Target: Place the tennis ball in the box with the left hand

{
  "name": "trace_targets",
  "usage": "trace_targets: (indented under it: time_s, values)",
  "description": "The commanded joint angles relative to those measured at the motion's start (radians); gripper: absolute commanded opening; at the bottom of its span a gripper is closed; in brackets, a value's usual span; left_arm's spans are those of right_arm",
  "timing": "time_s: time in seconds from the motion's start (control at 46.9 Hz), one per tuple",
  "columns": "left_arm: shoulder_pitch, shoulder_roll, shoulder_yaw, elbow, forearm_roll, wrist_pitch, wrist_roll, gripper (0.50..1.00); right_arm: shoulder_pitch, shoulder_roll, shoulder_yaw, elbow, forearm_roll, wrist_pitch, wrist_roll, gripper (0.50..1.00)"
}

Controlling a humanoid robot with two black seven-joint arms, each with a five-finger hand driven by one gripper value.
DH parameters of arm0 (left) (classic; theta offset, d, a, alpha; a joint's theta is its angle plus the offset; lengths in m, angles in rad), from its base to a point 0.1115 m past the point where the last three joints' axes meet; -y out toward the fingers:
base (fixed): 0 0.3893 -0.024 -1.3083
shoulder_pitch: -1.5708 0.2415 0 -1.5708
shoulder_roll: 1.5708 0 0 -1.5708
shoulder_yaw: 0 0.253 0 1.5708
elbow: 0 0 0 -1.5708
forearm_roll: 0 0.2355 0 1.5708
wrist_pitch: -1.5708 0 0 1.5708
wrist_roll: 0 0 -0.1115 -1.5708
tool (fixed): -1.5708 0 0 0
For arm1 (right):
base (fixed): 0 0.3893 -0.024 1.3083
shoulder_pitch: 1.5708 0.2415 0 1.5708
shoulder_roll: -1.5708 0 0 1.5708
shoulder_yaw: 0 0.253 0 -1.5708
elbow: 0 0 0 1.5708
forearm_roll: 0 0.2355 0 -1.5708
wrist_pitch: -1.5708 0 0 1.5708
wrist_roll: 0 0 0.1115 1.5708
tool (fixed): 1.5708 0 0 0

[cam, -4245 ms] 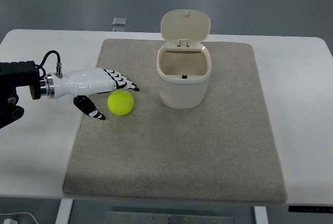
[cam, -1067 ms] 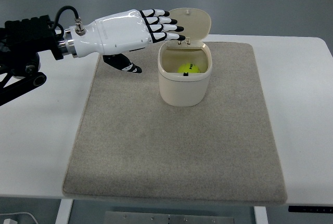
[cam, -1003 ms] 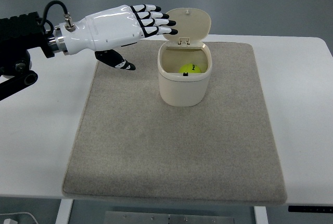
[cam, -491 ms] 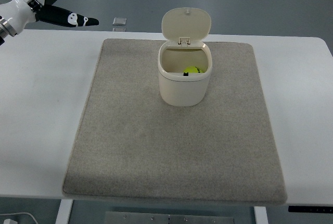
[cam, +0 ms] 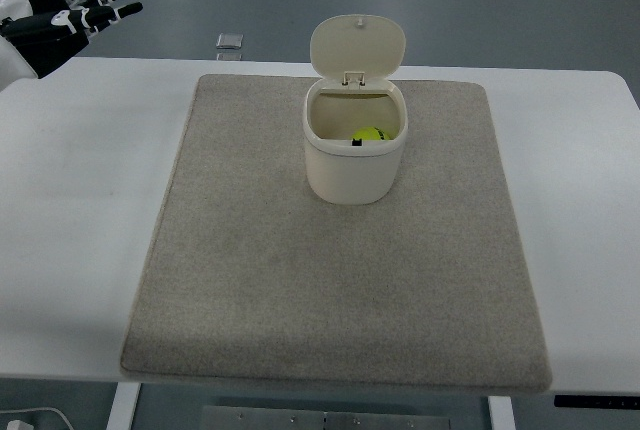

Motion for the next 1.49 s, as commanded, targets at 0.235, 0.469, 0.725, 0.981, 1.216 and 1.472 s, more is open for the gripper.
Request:
trace_targets:
  time_s: [0.235, 0.469, 0.725, 0.981, 1.216, 1.472]
  values:
    - [-0.002, -0.055, -0.019, 0.037, -0.374, -0.044, 0.353, 0.992, 0.000, 0.000, 0.000, 0.000, 0.000, 0.000, 0.000, 0.938]
    - [0.005, -0.058, -0.027, 0.041, -0.443, -0.052, 0.436, 0.992, 0.000, 0.000, 0.000, 0.000, 0.000, 0.000, 0.000, 0.938]
    - [0.031, -0.060, -0.027, 0.044, -0.441, -0.052, 0.436, 0.992, 0.001, 0.000, 0.000, 0.000, 0.000, 0.000, 0.000, 0.938]
    - [0.034, -0.066, -0.027, 0.044, -0.441, -0.052, 0.435, 0.992, 0.001, 0.000, 0.000, 0.001, 0.002, 0.002, 0.000, 0.938]
    - [0.046, -0.070, -0.036, 0.046, -0.443, -0.052, 0.435, 0.992, 0.009, 0.000, 0.002, 0.017, 0.002, 0.016, 0.000, 0.940]
    - [0.046, -0.072, -0.042, 0.046, -0.441, -0.052, 0.435, 0.992, 0.021, 0.000, -0.002, 0.028, -0.011, 0.011, 0.008, 0.940]
